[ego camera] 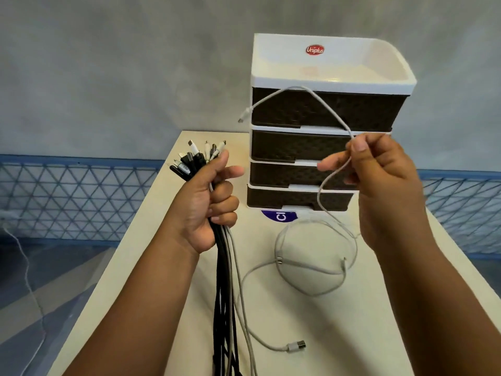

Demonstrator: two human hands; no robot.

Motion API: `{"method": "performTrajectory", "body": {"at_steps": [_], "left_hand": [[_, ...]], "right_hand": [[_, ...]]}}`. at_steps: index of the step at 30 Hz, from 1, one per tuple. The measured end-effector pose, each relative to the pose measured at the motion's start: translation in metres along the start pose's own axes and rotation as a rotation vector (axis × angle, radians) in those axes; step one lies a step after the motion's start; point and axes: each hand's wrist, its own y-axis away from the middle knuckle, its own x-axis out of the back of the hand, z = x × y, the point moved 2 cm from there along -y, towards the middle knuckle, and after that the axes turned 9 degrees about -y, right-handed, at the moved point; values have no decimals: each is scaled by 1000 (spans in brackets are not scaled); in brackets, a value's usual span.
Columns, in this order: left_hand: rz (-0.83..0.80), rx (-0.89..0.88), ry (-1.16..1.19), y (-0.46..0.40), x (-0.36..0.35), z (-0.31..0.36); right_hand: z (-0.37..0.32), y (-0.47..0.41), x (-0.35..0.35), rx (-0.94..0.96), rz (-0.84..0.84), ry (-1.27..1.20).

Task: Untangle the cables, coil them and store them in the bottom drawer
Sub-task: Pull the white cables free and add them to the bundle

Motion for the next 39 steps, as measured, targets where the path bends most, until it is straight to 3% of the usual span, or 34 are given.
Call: {"method": "performTrajectory", "body": {"at_steps": [19, 26, 34, 39], "left_hand": [[126, -102, 87, 6, -14, -19], [82, -177, 103, 9, -14, -22], [25, -150, 364, 6, -9, -27], [-133, -136, 528, 7, 0, -12]], "right_hand": [[73, 101, -36, -57, -660, 438], [81, 108, -34, -48, -636, 457], [95, 113, -27, -151, -533, 361], [125, 111, 11, -171, -575, 614]]}}
